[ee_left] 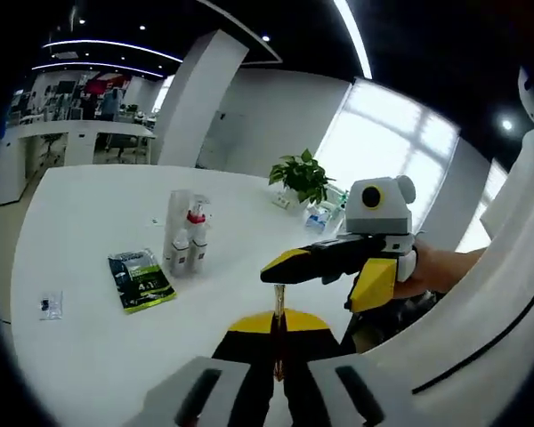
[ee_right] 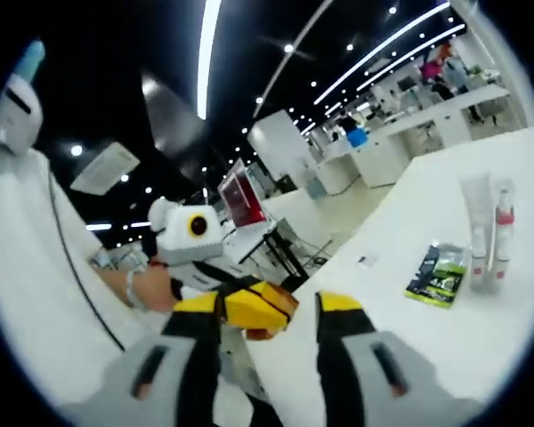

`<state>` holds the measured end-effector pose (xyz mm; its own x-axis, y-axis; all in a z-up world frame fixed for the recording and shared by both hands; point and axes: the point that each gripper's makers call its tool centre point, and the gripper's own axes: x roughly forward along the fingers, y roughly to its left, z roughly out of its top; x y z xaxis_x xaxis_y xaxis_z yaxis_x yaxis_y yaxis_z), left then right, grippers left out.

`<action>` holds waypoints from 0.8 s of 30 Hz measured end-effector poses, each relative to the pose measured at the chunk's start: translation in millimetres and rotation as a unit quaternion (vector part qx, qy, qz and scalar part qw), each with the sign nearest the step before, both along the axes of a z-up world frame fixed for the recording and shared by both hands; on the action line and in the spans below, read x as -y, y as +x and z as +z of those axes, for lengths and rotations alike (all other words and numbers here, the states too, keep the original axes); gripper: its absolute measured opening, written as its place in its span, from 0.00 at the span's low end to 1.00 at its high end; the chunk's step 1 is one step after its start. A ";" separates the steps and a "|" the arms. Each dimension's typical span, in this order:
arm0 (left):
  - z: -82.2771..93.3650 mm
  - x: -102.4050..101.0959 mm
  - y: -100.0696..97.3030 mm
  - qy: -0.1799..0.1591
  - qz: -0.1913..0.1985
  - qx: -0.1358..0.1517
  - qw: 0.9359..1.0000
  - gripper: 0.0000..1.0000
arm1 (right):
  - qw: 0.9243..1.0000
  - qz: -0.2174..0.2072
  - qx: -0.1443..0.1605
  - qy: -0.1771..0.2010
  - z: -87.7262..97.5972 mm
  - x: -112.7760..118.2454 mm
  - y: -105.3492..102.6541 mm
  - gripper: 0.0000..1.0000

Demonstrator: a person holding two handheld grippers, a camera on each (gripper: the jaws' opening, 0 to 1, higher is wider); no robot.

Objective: Arrange the skincare products in the storage area until every visible bottle or jar stands upright without overlapping.

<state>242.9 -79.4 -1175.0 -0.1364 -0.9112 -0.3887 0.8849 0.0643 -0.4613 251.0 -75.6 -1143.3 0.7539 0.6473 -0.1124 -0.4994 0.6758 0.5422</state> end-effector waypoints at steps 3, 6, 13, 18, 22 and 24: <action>1.9 -0.4 1.2 -0.002 0.000 0.002 1.000 0.00 | 1.000 0.001 -0.002 0.003 -0.3 -0.3 0.4 0.38; 3.6 -3.7 4.1 -0.004 0.008 0.001 1.000 0.00 | 1.000 0.007 -0.001 0.004 1.5 -2.9 0.8 0.38; 15.9 -7.8 5.6 -0.021 0.026 -0.004 0.999 0.00 | 1.000 0.010 0.023 0.007 20.9 -5.4 3.5 0.33; 17.6 -9.3 1.8 -0.028 0.029 -0.010 0.999 0.00 | 0.999 0.016 0.035 0.003 27.6 -10.3 2.0 0.30; 16.1 -10.6 -1.1 -0.028 0.029 -0.012 0.999 0.00 | 0.999 0.023 0.033 -0.006 24.2 -14.6 -2.3 0.27; 16.2 -11.4 -1.4 -0.029 0.030 -0.014 0.999 0.00 | 0.999 0.019 0.035 -0.012 23.4 -13.5 -3.3 0.27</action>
